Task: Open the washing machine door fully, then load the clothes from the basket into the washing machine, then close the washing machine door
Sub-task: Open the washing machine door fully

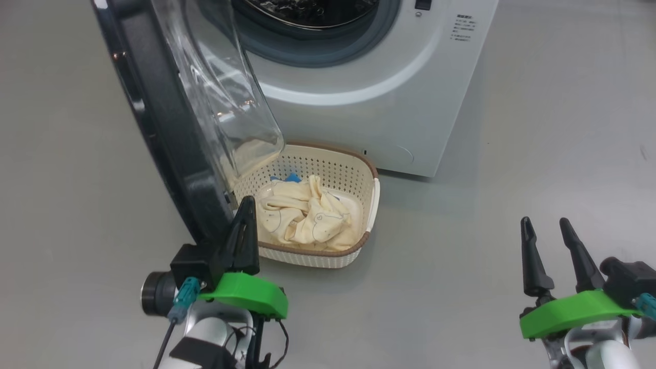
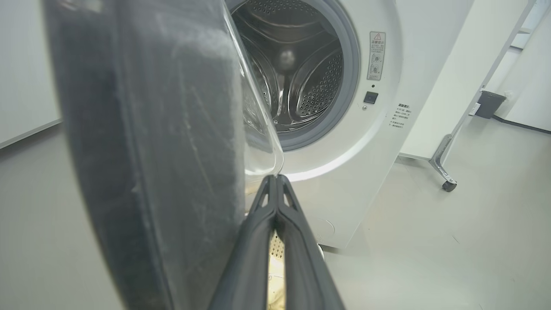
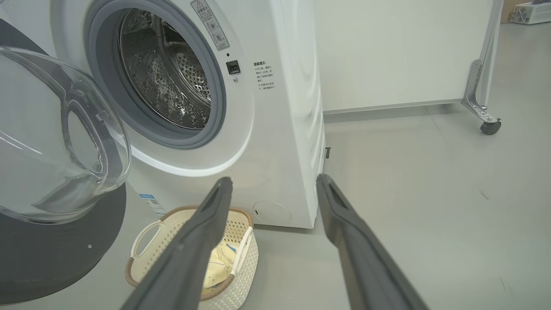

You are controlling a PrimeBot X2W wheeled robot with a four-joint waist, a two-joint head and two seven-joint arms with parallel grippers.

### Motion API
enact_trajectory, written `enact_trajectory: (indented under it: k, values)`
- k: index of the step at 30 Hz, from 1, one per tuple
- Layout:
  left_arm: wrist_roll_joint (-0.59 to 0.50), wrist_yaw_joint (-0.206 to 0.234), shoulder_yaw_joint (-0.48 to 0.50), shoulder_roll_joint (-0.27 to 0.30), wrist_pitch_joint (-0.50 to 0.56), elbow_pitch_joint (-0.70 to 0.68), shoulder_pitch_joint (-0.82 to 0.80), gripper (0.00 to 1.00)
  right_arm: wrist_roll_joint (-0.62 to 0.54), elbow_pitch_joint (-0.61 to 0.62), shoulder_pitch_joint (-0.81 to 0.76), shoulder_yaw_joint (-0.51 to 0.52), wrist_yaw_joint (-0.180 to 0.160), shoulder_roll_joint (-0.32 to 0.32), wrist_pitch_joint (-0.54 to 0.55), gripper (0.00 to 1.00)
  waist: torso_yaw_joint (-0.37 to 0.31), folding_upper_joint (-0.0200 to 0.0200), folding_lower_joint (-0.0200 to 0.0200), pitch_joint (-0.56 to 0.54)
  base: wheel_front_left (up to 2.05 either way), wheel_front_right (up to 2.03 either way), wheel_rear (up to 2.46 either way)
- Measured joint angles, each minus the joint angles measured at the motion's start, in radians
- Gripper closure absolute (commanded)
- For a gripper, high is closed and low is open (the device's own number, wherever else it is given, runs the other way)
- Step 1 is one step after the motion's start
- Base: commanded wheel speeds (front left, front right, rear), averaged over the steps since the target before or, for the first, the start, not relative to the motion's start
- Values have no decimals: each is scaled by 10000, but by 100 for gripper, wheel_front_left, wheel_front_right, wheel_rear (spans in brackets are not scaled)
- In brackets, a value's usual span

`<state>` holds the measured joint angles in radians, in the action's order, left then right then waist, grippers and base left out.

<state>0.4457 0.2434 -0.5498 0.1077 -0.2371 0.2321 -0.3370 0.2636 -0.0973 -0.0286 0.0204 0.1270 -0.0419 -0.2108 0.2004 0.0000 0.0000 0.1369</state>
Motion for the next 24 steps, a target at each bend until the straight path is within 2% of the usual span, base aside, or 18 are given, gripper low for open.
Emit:
enact_trajectory:
  k: [13,24]
  values:
    - [-4,36,412,159,-100,-213,422,100,-194,280,-1,81,0,0,176,0,1206,0,0,136,0,0,0]
    - [2,58,1348,499,-104,-339,782,100,-186,336,-1,54,0,0,236,0,1471,0,0,241,0,0,0]
